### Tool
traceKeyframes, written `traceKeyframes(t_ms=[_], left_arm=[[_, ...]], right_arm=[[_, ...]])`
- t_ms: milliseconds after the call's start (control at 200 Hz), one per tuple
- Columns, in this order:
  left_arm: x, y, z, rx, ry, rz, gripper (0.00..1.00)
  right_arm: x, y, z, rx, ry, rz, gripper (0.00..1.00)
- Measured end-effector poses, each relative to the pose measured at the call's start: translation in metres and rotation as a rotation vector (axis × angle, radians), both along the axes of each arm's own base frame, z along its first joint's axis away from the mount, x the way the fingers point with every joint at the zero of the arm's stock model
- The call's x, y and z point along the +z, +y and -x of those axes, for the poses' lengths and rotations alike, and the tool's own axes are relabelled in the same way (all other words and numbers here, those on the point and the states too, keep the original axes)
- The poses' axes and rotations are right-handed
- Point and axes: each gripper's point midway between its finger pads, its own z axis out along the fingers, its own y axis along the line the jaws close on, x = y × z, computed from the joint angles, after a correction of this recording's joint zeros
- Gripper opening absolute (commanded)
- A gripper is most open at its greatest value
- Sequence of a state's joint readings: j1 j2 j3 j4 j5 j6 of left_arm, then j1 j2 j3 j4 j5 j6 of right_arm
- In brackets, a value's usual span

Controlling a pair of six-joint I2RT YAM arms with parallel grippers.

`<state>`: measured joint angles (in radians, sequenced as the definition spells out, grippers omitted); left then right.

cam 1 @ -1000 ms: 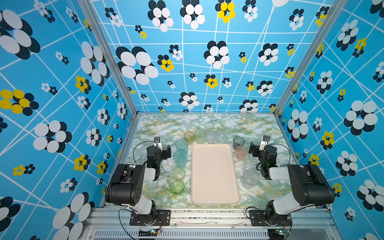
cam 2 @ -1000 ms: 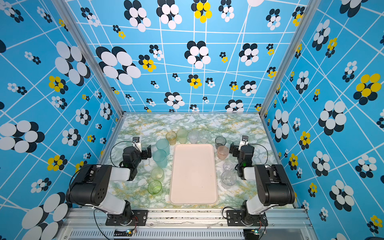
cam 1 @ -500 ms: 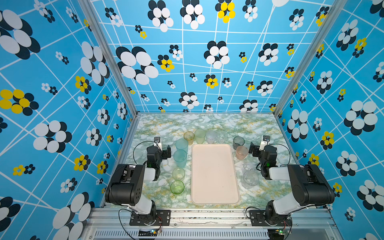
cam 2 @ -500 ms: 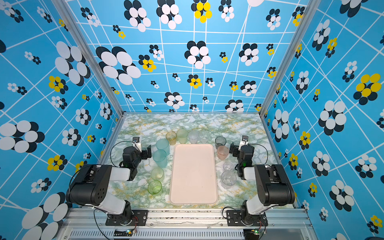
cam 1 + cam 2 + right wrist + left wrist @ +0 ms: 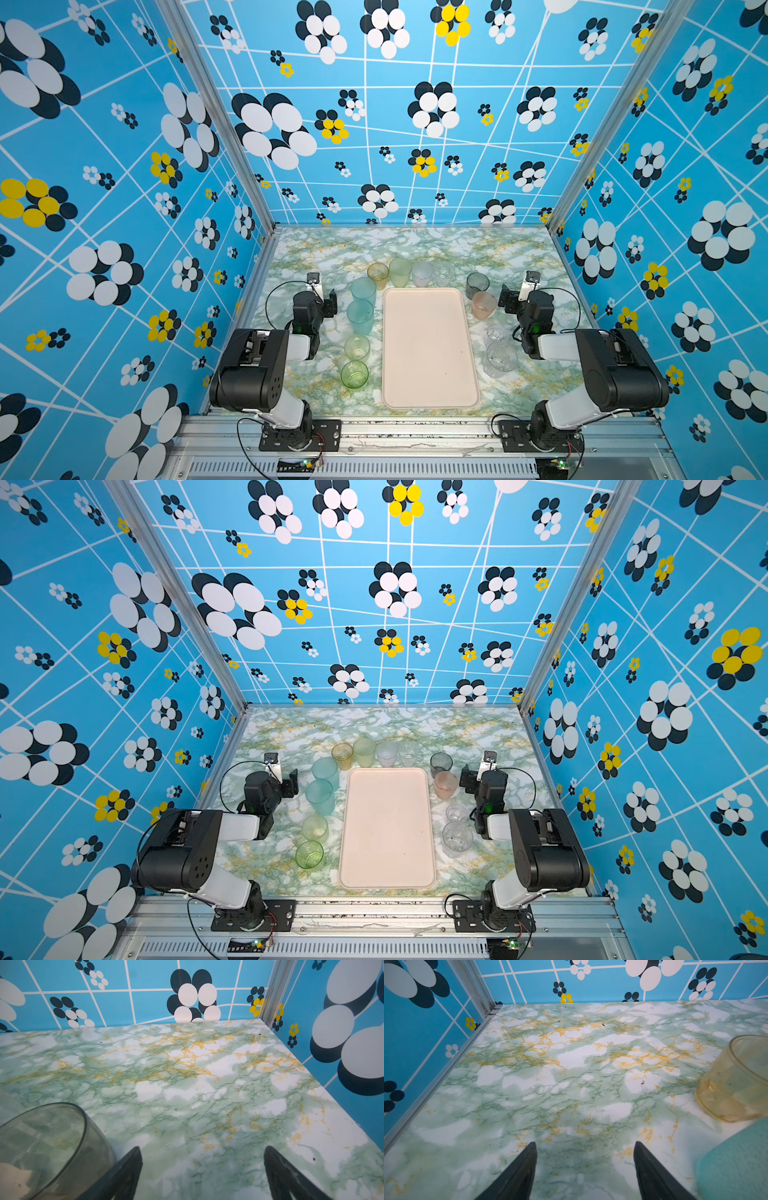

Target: Place the glasses into the tray

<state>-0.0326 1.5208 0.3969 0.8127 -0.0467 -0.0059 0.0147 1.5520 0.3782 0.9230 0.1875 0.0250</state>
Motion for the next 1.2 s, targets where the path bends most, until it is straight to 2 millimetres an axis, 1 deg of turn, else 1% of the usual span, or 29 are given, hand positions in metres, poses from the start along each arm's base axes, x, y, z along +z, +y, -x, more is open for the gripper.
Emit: traceKeyframes(t_ms=[40,75,125,185,230,305,360,420,455,515,575,635,670,705,755,805,855,950,1085,1145,1200], left_arm=[[0.008,0.002,-0.001,0.011,0.001,-0.001,0.63],[0.018,0.003,-0.002,0.022,-0.008,0.003,0.63],[0.039,0.005,-0.003,0.033,-0.031,0.006,0.61],[0.070,0.006,-0.001,0.047,-0.068,0.023,0.61],[0.097,0.006,0.002,0.057,-0.101,0.036,0.60],[0.135,0.004,0.011,0.066,-0.144,0.057,0.59],[0.157,0.000,0.019,0.064,-0.159,0.065,0.59],[0.174,-0.007,0.027,0.057,-0.154,0.074,0.59],[0.181,-0.010,0.032,0.053,-0.142,0.075,0.57],[0.189,-0.014,0.037,0.048,-0.110,0.081,0.54],[0.194,-0.016,0.040,0.050,-0.066,0.079,0.52],[0.197,-0.020,0.042,0.044,-0.024,0.074,0.52],[0.199,-0.023,0.042,0.037,-0.003,0.070,0.51],[0.200,-0.027,0.042,0.028,0.016,0.069,0.51],[0.204,-0.033,0.042,0.014,0.035,0.064,0.50],[0.206,-0.039,0.040,-0.001,0.053,0.060,0.50],[0.208,-0.045,0.038,-0.015,0.070,0.056,0.48],[0.210,-0.057,0.030,-0.041,0.101,0.049,0.46],[0.205,-0.075,0.024,-0.081,0.152,0.032,0.45],[0.199,-0.081,0.024,-0.095,0.178,0.024,0.44],[0.195,-0.083,0.025,-0.103,0.198,0.017,0.44]], right_arm=[[0.000,0.000,0.000,-0.002,0.000,-0.002,0.90],[0.000,-0.001,0.000,-0.007,-0.001,-0.006,0.89],[0.000,-0.001,0.000,-0.011,-0.002,-0.011,0.88],[0.000,-0.002,0.000,-0.016,-0.003,-0.012,0.87],[0.000,-0.003,0.001,-0.022,-0.003,-0.013,0.87],[0.000,-0.005,0.003,-0.038,0.010,-0.016,0.85],[0.003,-0.008,0.005,-0.051,0.022,-0.023,0.82],[0.014,-0.009,0.005,-0.061,0.024,-0.027,0.80],[0.026,-0.010,0.005,-0.064,0.020,-0.029,0.79],[0.052,-0.010,0.002,-0.070,0.013,-0.040,0.77],[0.087,-0.009,-0.002,-0.069,0.003,-0.052,0.73],[0.127,-0.006,-0.007,-0.053,-0.012,-0.070,0.70],[0.149,-0.003,-0.007,-0.037,-0.018,-0.084,0.69],[0.166,0.001,-0.006,-0.016,-0.017,-0.099,0.69],[0.184,0.008,-0.001,0.017,-0.009,-0.126,0.68],[0.193,0.015,0.005,0.048,0.017,-0.156,0.66],[0.193,0.021,0.010,0.069,0.060,-0.188,0.63],[0.176,0.028,0.015,0.079,0.199,-0.237,0.57],[0.131,0.037,0.016,0.074,0.432,-0.281,0.50],[0.107,0.043,0.023,0.076,0.535,-0.292,0.49],[0.092,0.051,0.032,0.082,0.610,-0.300,0.49]])
